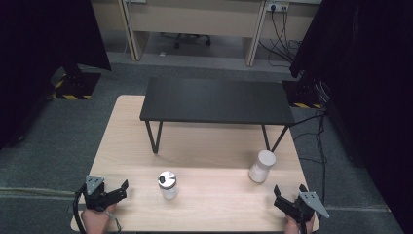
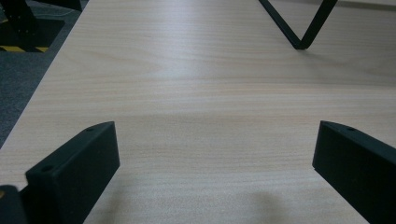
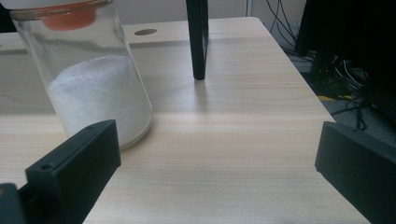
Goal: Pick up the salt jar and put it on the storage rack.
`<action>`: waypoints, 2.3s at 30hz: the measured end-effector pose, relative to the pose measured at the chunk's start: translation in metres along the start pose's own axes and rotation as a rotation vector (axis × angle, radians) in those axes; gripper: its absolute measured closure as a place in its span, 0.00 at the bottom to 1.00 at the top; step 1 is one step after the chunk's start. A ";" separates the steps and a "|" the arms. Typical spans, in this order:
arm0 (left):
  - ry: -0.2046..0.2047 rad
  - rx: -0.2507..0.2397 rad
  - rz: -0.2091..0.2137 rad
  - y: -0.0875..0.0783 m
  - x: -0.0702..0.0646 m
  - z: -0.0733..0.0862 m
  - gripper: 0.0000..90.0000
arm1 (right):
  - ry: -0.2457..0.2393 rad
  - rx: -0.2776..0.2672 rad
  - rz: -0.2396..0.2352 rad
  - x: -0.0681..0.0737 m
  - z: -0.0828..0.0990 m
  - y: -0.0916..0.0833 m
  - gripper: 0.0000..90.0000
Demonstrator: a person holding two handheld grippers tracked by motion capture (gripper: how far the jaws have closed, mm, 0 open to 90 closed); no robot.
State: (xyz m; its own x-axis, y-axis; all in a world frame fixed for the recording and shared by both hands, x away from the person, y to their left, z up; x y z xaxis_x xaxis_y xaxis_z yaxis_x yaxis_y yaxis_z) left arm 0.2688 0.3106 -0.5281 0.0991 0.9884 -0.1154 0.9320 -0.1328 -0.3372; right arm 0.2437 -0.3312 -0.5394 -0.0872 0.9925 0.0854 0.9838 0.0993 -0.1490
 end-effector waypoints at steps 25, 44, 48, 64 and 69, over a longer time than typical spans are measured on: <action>0.052 -0.053 0.166 -0.006 0.003 0.002 0.00 | -0.022 0.022 -0.007 0.002 -0.001 0.002 0.00; 0.067 -0.131 0.311 -0.021 -0.011 0.004 0.00 | -0.021 0.023 -0.018 0.001 -0.001 0.002 0.00; 0.078 -0.148 0.329 -0.025 -0.013 0.005 0.00 | -0.022 0.023 -0.020 0.001 -0.001 0.002 0.00; 0.134 -0.155 0.421 -0.030 -0.039 0.003 0.00 | -0.015 0.023 -0.032 0.000 -0.001 0.002 0.00; 0.145 -0.156 0.438 -0.028 -0.047 0.001 0.00 | -0.014 0.021 -0.033 0.000 -0.001 0.002 0.00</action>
State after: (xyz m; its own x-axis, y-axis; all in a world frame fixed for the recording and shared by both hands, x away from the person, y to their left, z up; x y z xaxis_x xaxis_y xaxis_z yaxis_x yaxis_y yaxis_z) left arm 0.2375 0.2683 -0.5136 0.5305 0.8439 -0.0805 0.8320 -0.5365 -0.1411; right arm 0.2456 -0.3313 -0.5384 -0.1214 0.9896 0.0770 0.9769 0.1329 -0.1672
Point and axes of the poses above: each handheld gripper's, and its own axes: y roughly forward along the jaws, z roughly out of its underside, x roughly to its left, the point moved 9 cm from there along y, roughly forward along the jaws, and after that the axes turned 10 degrees about -x, right-handed, at the moved point
